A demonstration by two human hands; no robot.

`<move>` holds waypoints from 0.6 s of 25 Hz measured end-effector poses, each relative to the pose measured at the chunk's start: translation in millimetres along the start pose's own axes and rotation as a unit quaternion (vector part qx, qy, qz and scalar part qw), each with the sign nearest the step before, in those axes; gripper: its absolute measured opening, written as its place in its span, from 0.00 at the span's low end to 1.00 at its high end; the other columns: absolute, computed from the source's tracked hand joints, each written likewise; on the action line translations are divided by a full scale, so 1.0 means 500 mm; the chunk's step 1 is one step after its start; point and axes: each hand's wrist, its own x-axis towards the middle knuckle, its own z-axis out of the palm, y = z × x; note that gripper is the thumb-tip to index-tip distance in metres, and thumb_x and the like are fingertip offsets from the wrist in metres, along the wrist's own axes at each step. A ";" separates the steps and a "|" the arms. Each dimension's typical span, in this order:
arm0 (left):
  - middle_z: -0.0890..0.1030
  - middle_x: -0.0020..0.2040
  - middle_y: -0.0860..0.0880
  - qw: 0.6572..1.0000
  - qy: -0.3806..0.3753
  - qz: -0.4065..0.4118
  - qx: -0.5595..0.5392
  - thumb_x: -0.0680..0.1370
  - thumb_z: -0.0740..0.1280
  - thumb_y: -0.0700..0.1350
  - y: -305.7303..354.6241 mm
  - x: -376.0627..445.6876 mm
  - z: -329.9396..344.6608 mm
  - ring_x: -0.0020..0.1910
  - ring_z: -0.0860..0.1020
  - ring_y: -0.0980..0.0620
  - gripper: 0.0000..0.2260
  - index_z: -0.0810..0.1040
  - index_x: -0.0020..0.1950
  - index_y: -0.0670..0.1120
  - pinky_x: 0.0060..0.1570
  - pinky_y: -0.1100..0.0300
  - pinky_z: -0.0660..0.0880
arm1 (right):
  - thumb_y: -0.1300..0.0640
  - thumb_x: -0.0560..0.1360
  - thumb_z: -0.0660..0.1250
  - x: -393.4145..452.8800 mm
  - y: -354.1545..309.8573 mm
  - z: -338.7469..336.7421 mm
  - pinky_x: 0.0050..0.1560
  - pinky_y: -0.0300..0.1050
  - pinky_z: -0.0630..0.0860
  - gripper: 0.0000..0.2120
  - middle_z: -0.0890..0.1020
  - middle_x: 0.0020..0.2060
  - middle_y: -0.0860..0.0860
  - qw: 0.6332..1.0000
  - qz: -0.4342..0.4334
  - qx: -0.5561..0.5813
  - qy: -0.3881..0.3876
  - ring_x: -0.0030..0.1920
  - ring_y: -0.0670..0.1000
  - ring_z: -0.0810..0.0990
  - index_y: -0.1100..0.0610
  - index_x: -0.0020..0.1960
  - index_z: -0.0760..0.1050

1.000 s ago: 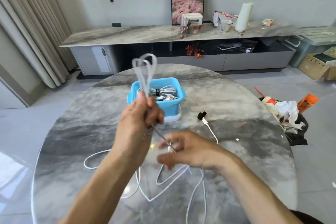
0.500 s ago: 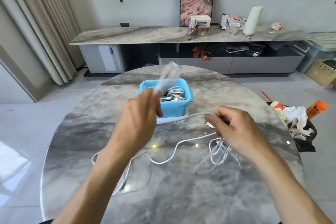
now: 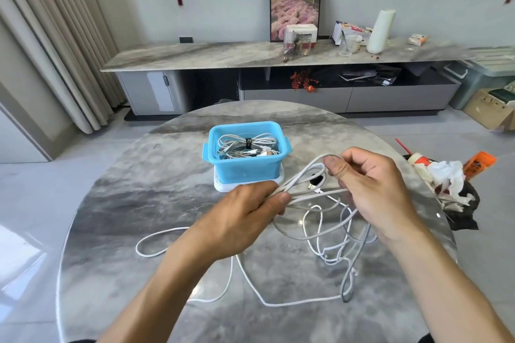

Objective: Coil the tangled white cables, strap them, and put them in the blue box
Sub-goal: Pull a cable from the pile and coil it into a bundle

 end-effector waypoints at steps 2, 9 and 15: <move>0.69 0.29 0.53 0.994 0.084 -0.002 0.070 0.82 0.59 0.55 -0.012 0.001 -0.008 0.31 0.68 0.52 0.16 0.66 0.38 0.47 0.34 0.55 0.63 | 0.50 0.75 0.72 0.000 -0.001 -0.007 0.29 0.41 0.62 0.15 0.68 0.23 0.45 0.997 -0.051 -0.063 0.011 0.27 0.45 0.63 0.58 0.35 0.77; 0.71 0.29 0.56 0.974 0.221 -0.039 0.045 0.83 0.59 0.50 -0.012 0.000 -0.017 0.30 0.67 0.53 0.16 0.64 0.36 0.48 0.31 0.60 0.62 | 0.48 0.79 0.67 0.001 0.021 -0.004 0.33 0.36 0.68 0.16 0.83 0.30 0.47 0.951 0.049 -0.223 -0.209 0.29 0.40 0.75 0.55 0.37 0.79; 0.73 0.31 0.55 0.986 0.164 0.006 -0.032 0.82 0.55 0.54 0.010 0.002 0.013 0.32 0.70 0.56 0.15 0.68 0.37 0.51 0.34 0.64 0.65 | 0.52 0.82 0.59 -0.026 -0.017 0.047 0.28 0.44 0.74 0.17 0.84 0.35 0.58 0.981 0.100 0.086 -0.146 0.30 0.55 0.76 0.60 0.45 0.82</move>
